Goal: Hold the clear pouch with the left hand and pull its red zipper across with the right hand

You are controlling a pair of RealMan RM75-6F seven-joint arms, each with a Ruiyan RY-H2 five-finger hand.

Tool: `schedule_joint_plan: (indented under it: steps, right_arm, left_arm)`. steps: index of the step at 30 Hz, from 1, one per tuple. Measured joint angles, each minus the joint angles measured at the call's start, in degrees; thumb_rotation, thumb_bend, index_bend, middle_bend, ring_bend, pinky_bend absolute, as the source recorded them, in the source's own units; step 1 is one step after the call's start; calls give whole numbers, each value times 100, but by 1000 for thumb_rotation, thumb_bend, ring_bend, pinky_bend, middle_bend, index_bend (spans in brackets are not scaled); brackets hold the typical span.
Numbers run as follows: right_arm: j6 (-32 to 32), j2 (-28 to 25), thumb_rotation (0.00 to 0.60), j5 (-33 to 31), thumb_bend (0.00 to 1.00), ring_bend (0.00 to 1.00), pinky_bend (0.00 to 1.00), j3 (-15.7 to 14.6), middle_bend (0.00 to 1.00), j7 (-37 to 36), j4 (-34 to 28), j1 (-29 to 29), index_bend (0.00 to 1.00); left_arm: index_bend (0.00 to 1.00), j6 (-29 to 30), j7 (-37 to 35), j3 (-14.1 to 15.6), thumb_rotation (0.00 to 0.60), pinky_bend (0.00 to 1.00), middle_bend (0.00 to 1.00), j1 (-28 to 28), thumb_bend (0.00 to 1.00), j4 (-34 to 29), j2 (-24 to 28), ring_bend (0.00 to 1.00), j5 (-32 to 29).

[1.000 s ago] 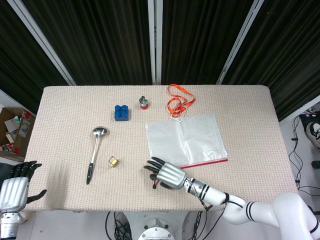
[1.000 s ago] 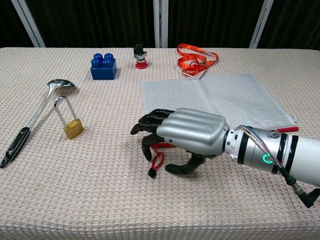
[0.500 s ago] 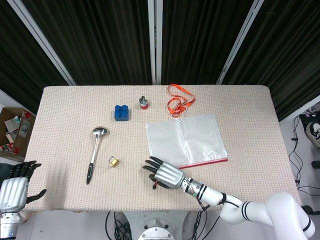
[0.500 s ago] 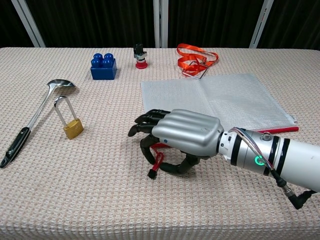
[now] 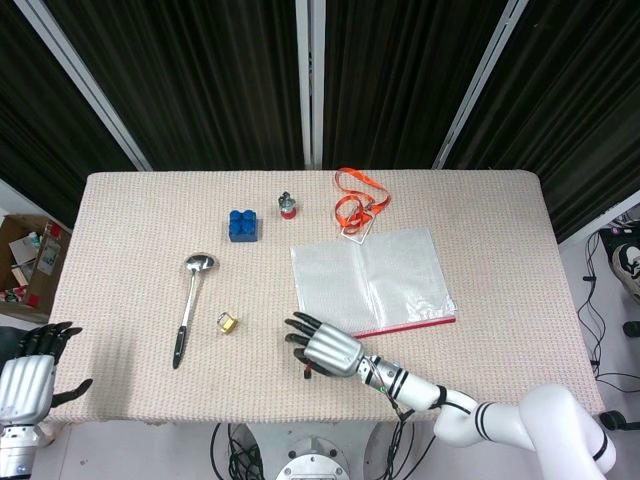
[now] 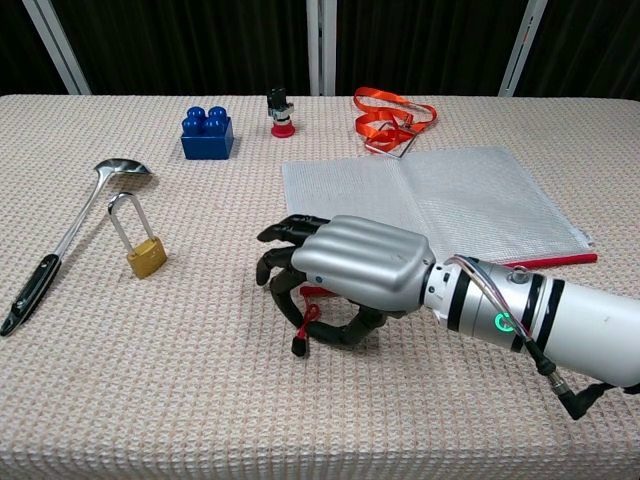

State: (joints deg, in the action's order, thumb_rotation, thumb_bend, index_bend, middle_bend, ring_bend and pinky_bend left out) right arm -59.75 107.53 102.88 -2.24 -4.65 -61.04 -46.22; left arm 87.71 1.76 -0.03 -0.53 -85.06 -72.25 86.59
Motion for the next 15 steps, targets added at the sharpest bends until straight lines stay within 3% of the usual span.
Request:
schedule_joint_plan:
  steps: [9,15]
  right_arm:
    - [-744,-244,600,161,474,0,0,132,216,-274,-244,-44,801]
    - [-850,-534,600,175,475,0,0,386,194,-187,-627,-214,802]
  left_arm:
    - [229,-177,-545,-36,600,143,164,286,92,-8,-28,130,280]
    - [250,-602,-1366,-119,600,144,165,882,93,102,-187,130,627]
